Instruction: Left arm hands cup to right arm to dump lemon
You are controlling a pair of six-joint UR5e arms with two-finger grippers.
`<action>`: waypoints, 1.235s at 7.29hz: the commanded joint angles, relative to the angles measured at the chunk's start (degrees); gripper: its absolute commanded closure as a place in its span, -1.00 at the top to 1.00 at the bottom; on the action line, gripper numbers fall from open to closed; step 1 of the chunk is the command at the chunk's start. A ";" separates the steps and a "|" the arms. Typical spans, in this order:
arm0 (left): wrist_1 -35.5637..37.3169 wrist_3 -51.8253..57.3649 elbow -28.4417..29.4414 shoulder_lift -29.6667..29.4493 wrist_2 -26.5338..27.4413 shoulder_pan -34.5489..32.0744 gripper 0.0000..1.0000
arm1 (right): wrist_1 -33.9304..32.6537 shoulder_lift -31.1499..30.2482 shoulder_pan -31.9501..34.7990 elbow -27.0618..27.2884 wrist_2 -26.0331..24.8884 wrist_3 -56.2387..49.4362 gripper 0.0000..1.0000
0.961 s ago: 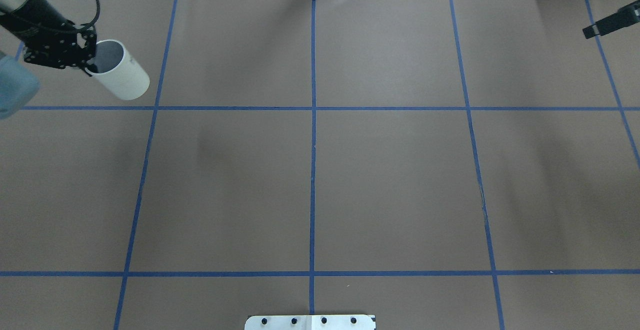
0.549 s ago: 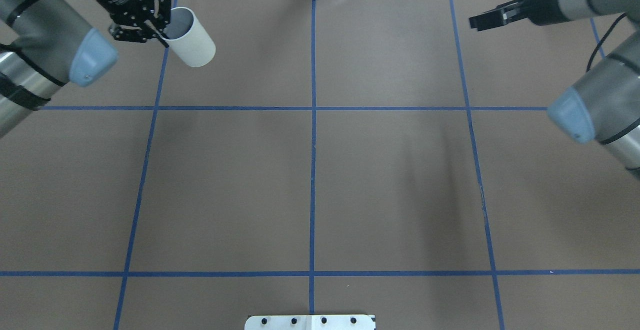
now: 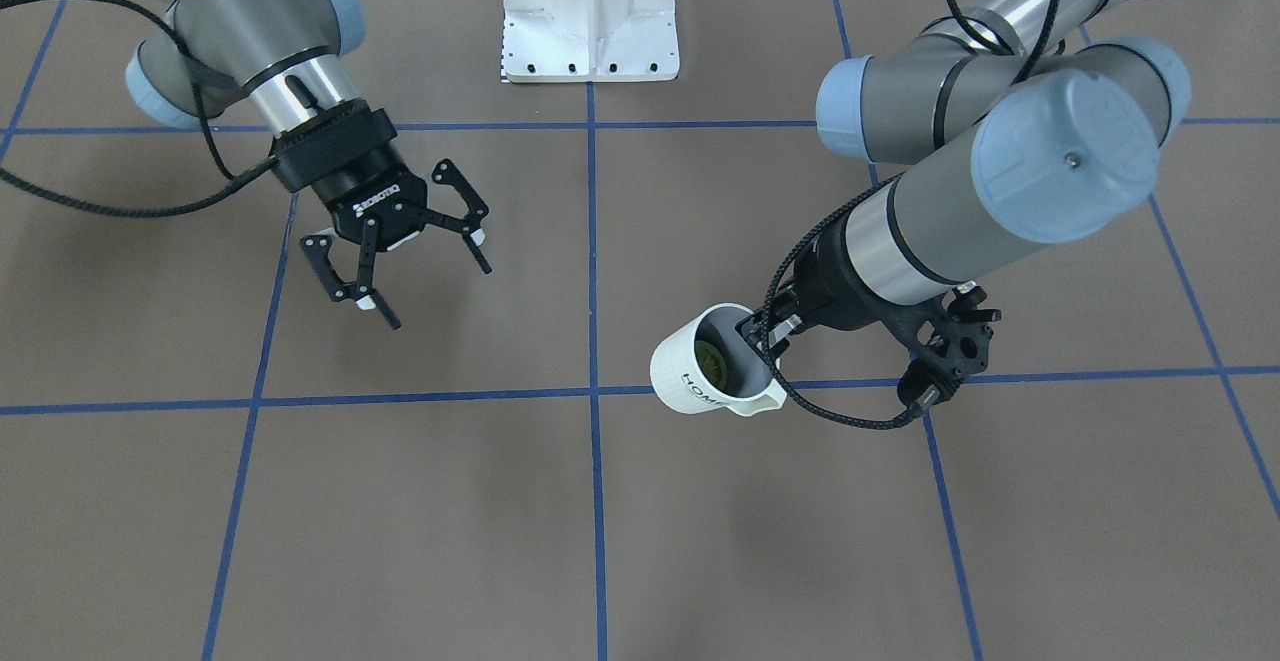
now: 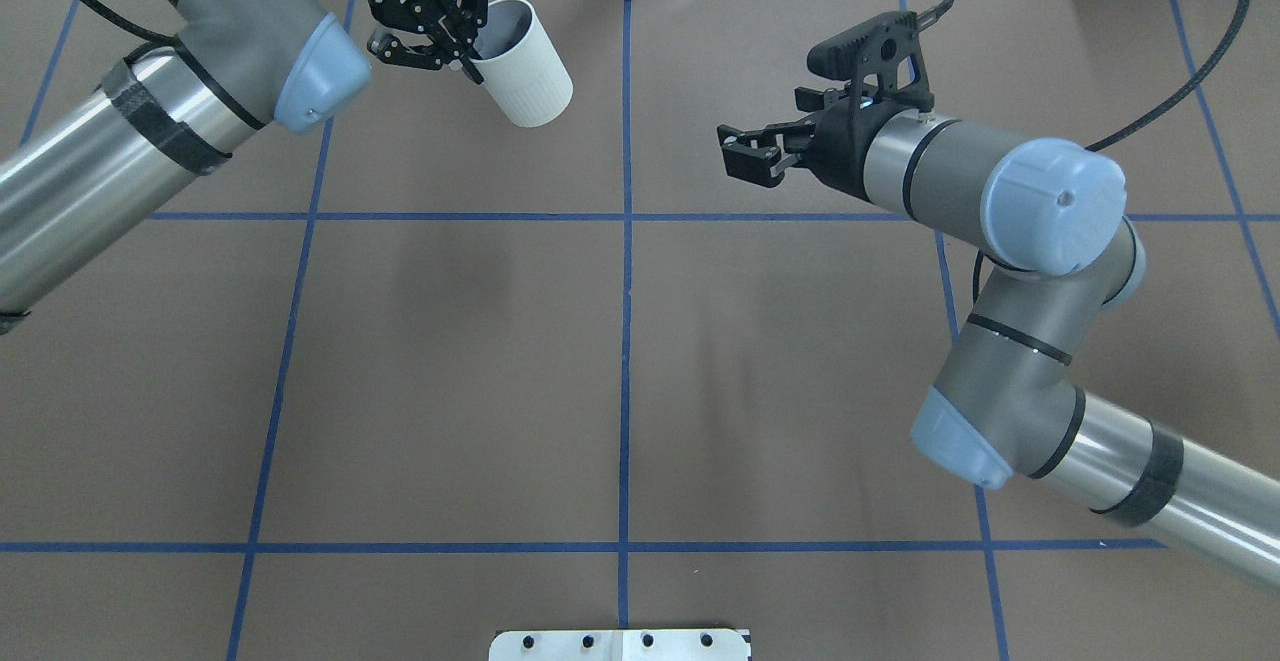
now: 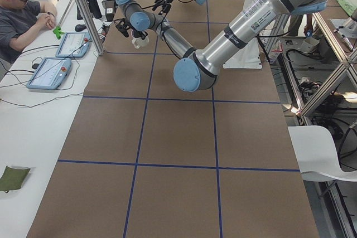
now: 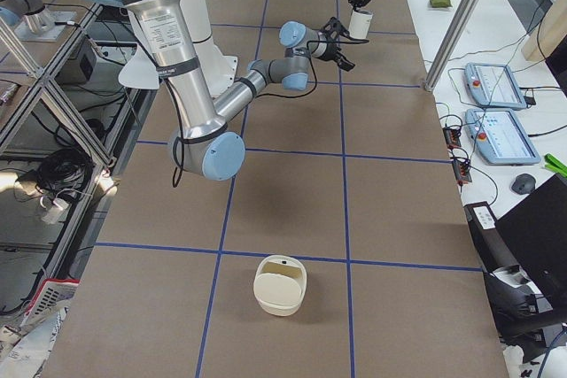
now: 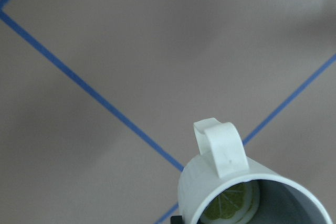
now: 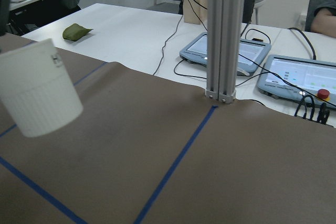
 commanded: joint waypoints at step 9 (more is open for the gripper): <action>0.27 0.65 1.80 -6.26 -1.47 7.44 -1.00 | -5.40 1.68 -14.85 2.26 -24.55 -8.92 1.00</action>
